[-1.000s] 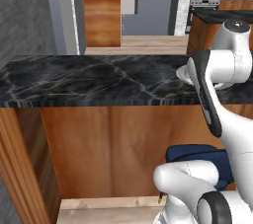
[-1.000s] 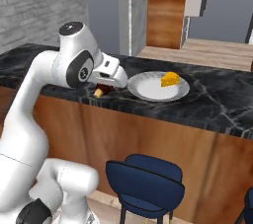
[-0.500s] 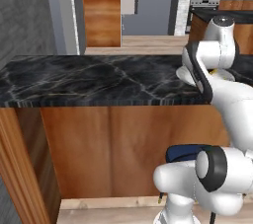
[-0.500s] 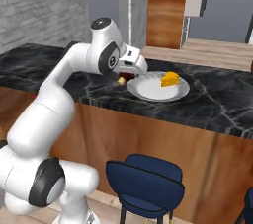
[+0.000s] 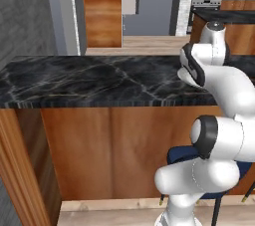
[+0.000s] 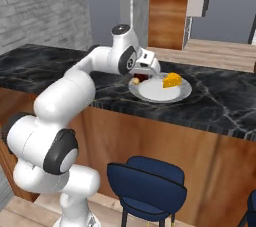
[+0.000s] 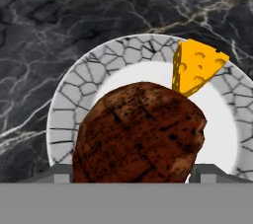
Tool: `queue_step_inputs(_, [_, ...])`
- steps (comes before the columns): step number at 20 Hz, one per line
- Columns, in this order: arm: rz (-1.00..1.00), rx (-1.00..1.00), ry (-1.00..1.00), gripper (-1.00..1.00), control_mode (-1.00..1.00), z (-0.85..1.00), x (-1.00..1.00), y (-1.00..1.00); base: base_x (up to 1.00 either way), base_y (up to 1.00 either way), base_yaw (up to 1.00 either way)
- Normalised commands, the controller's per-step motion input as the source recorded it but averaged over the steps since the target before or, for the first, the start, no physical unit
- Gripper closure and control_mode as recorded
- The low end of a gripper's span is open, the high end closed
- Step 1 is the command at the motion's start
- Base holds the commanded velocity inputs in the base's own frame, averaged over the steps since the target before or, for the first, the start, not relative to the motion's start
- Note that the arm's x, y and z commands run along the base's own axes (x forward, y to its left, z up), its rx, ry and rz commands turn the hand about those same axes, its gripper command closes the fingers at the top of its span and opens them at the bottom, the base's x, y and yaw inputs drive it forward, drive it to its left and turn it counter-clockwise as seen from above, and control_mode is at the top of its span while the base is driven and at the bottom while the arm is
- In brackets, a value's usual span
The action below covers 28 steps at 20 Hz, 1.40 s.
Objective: Take the cheese, steak, and garlic from the fridge and place them on the plate on the dining counter to create an appetizer plate.
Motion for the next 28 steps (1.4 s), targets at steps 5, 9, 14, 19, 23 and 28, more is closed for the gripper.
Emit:
queue_step_inputs(5, [-0.03,-0.05,0.0,1.0,-1.0,-0.31,0.31,-0.11,0.0,0.0,0.0])
queue_step_inputs(9, [-0.02,-0.05,0.0,1.0,-1.0,-0.33,0.29,-0.11,0.0,0.0,0.0])
queue_step_inputs(14, [-0.01,-0.02,0.0,1.0,-1.0,-0.22,0.16,-0.01,0.0,0.0,0.0])
queue_step_inputs(19, [0.0,-0.02,-0.02,-1.0,-1.0,-0.07,0.12,-0.01,0.0,0.0,0.0])
queue_step_inputs(23, [0.0,-0.01,-0.02,-1.0,-1.0,0.0,0.23,-0.02,0.0,0.0,0.0])
queue_step_inputs(28, [0.0,0.0,-0.06,-1.0,-1.0,0.01,0.08,-0.07,0.0,0.0,0.0])
